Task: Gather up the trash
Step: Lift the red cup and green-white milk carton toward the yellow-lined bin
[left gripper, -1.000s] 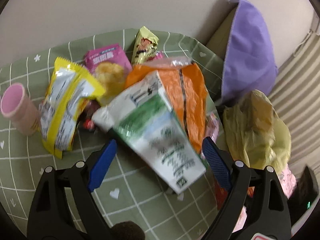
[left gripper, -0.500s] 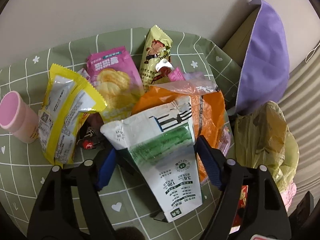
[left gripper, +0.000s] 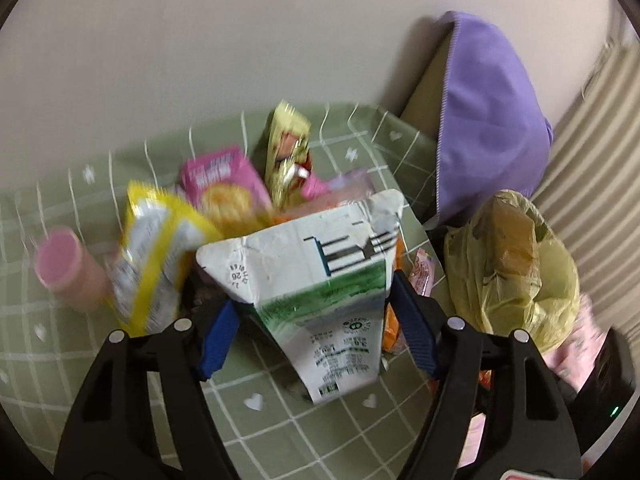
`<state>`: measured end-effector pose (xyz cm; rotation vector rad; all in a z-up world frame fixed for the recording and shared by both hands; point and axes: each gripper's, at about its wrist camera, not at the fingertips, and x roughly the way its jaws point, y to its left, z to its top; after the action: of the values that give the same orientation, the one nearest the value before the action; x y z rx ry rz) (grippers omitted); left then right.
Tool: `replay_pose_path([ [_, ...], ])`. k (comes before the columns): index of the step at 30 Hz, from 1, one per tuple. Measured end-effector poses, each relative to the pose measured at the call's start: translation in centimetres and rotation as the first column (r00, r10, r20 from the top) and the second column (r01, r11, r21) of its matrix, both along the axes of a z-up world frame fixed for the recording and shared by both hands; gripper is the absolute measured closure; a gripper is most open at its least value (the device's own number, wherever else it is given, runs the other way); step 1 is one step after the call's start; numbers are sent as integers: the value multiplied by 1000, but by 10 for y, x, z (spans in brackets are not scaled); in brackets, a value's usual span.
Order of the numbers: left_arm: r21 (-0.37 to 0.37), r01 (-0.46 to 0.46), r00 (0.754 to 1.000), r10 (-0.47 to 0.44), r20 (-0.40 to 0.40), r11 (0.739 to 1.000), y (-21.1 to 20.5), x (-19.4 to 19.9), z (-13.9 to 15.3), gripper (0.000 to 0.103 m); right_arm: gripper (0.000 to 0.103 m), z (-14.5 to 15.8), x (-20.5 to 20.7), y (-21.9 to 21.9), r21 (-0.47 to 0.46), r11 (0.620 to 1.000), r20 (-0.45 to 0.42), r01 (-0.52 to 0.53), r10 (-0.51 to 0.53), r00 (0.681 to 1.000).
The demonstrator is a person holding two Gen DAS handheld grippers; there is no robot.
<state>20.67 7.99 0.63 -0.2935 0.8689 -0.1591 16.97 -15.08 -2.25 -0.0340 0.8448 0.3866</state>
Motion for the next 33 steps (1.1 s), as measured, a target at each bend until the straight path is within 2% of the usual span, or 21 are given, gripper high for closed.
replay_pose_path([
  [3, 80, 18, 999, -21, 37, 997, -3, -3, 11, 35, 60, 4, 2, 3, -10, 1000, 20, 3, -3, 1000],
  [6, 99, 45, 998, -50, 45, 994, -4, 0, 17, 35, 60, 7, 4, 4, -19, 1000, 33, 13, -13, 999],
  [8, 93, 64, 996, -69, 48, 994, -3, 4, 21, 39, 60, 8, 8, 4, -21, 1000, 34, 22, -21, 999],
  [15, 73, 86, 992, -92, 88, 994, 8, 17, 36, 39, 60, 20, 19, 7, -38, 998, 47, 45, -43, 998],
  [21, 26, 103, 989, -106, 100, 994, 22, 24, 43, 39, 60, 32, 24, 16, -72, 996, 62, 51, -47, 997],
  [28, 3, 107, 982, -106, 159, 994, 32, 27, 66, 39, 60, 52, 27, 26, -93, 994, 119, 49, -38, 992],
  [33, 29, 126, 968, -129, 214, 992, 23, 31, 93, 39, 60, 77, 27, 19, -88, 993, 185, 73, -56, 981],
])
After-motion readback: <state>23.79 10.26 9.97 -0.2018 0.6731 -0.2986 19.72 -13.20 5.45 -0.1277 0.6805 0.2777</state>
